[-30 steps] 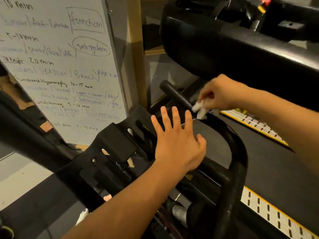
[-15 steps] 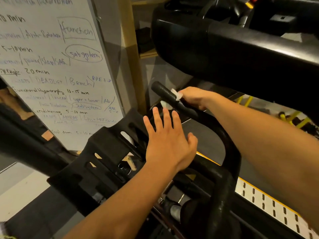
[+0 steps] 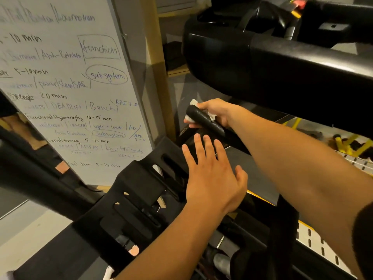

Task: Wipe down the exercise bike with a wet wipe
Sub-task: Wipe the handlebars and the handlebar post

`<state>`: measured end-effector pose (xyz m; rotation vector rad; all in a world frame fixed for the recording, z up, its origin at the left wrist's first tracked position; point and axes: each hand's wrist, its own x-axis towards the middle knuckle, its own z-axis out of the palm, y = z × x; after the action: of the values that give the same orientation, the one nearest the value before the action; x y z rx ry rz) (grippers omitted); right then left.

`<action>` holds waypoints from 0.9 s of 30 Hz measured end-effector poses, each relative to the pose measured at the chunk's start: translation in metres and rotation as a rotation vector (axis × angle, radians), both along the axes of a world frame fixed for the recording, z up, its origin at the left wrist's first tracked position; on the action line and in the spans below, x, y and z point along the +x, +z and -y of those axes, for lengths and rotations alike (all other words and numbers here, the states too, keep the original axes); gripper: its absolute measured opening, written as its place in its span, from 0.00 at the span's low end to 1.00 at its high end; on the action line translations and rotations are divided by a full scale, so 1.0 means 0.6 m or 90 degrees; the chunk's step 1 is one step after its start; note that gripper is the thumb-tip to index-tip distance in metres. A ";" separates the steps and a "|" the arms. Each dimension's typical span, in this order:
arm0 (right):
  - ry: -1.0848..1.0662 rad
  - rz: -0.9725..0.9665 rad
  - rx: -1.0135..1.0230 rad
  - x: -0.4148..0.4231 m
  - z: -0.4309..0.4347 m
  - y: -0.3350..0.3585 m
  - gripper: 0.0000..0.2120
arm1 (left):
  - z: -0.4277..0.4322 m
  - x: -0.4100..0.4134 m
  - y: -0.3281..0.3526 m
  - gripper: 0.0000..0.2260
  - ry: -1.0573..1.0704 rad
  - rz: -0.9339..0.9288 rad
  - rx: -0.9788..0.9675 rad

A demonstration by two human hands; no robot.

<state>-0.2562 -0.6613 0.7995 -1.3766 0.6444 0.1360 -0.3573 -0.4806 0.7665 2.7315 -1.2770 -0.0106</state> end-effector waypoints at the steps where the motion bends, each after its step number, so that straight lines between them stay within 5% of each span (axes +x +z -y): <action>1: 0.006 0.003 0.019 0.008 -0.003 0.000 0.16 | 0.000 -0.001 0.001 0.34 0.003 0.005 0.000; 6: 0.035 -0.022 -0.014 0.004 -0.005 0.000 0.18 | 0.000 0.002 -0.001 0.34 0.003 -0.004 -0.007; 10: 0.102 -0.084 -0.197 -0.059 0.003 -0.002 0.08 | -0.004 0.006 -0.005 0.35 -0.006 -0.007 -0.019; 14: 0.031 -0.058 -0.297 -0.127 0.001 -0.017 0.08 | 0.000 0.010 -0.008 0.35 -0.019 -0.008 -0.033; 18: 0.118 -0.101 -0.818 -0.174 0.008 -0.027 0.09 | -0.005 0.008 -0.005 0.33 -0.033 -0.014 -0.033; 20: 0.141 -0.142 -0.980 -0.234 0.009 -0.036 0.07 | -0.007 0.007 -0.003 0.33 -0.040 -0.016 -0.030; 27: -0.029 0.033 -0.762 -0.436 -0.109 -0.070 0.10 | -0.012 0.006 0.002 0.33 -0.078 -0.025 -0.026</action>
<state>-0.5179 -0.5961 0.7578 -2.4914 0.7373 -0.3929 -0.3539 -0.4732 0.7679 2.6017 -1.4148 -0.0498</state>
